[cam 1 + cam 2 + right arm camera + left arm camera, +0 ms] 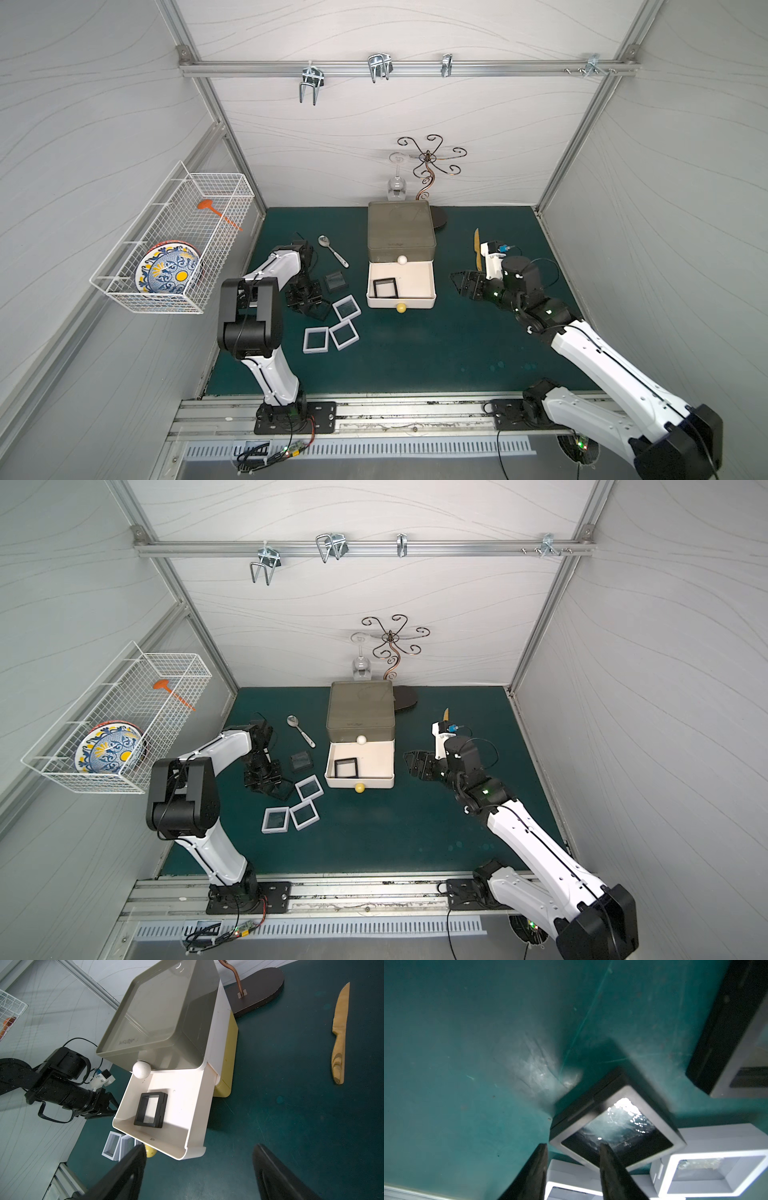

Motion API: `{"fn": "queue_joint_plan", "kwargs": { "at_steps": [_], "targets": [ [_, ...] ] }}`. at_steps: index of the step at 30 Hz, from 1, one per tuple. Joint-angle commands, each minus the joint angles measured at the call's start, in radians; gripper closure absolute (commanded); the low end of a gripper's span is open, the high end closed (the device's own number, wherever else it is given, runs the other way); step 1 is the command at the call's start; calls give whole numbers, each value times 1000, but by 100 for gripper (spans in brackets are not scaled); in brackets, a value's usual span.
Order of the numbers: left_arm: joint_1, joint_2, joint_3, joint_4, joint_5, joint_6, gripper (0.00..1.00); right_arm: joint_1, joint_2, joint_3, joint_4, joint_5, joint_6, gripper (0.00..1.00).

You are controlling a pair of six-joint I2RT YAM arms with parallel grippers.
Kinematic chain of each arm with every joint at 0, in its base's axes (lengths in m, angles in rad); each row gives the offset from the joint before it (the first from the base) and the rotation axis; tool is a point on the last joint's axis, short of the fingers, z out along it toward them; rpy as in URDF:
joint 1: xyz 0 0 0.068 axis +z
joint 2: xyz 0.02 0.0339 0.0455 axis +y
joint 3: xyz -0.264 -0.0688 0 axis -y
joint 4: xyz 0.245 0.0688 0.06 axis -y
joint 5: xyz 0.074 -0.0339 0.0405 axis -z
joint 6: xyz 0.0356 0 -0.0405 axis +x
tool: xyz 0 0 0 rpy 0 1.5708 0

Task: Place the brooch boxes into the drawer by color
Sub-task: Pick up the brooch box from the center of the board.

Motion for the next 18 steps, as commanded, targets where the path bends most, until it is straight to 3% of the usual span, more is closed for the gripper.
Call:
{"fn": "queue_joint_plan", "kwargs": {
  "at_steps": [1, 4, 18],
  "targets": [
    [6, 22, 0, 2, -18, 4, 55, 6, 13, 1, 17, -6, -17, 15],
    [6, 36, -2, 1, -14, 4, 57, 7, 23, 3, 18, -10, -17, 15],
    [7, 63, 0, -10, 4, 10, 88, 7, 28, -12, 26, -9, -19, 15]
  ]
}}
